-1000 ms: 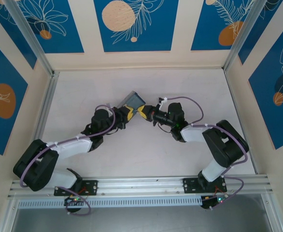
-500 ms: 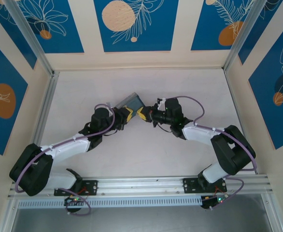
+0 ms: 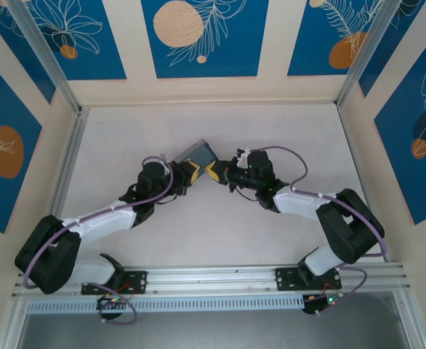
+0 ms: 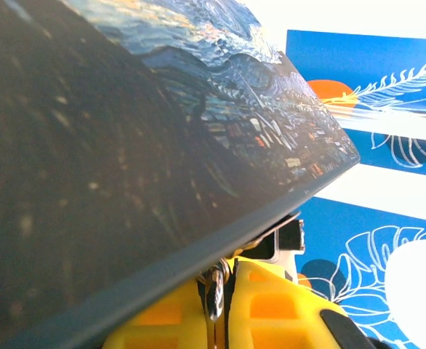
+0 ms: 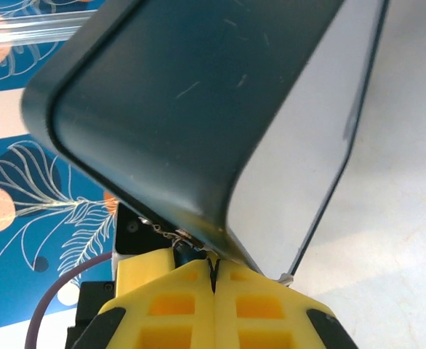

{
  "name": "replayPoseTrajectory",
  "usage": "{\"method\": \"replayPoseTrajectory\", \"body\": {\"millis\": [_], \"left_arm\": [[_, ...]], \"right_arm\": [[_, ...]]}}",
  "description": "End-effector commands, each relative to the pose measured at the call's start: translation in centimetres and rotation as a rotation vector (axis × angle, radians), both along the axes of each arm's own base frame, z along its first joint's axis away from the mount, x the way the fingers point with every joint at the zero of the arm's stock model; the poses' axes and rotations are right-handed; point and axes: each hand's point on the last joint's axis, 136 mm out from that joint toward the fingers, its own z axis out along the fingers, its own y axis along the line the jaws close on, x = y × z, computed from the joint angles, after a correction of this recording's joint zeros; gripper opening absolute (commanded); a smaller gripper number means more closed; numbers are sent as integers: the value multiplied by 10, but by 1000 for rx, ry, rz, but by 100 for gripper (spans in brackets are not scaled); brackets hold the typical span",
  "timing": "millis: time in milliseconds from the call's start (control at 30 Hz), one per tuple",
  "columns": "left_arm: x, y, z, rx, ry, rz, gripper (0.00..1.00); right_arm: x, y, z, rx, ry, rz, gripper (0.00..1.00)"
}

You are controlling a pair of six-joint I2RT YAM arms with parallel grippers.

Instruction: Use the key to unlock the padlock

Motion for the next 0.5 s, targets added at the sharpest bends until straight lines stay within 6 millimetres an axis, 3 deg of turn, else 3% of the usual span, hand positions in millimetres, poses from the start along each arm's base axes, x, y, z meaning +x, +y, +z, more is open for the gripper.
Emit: {"method": "replayPoseTrajectory", "body": {"millis": [0,267,467], "left_arm": [[-5,-21,39,-121,-77,-65,0],[-4,-23,48,-137,-82,-67,0],[-6,-22,44,-123,-74,-71,0]], "right_arm": [[-15,13,41,98,-200,74,0],[-10,8,35,80,-274,94,0],[-5,5,45,65,-310,127,0]]}}
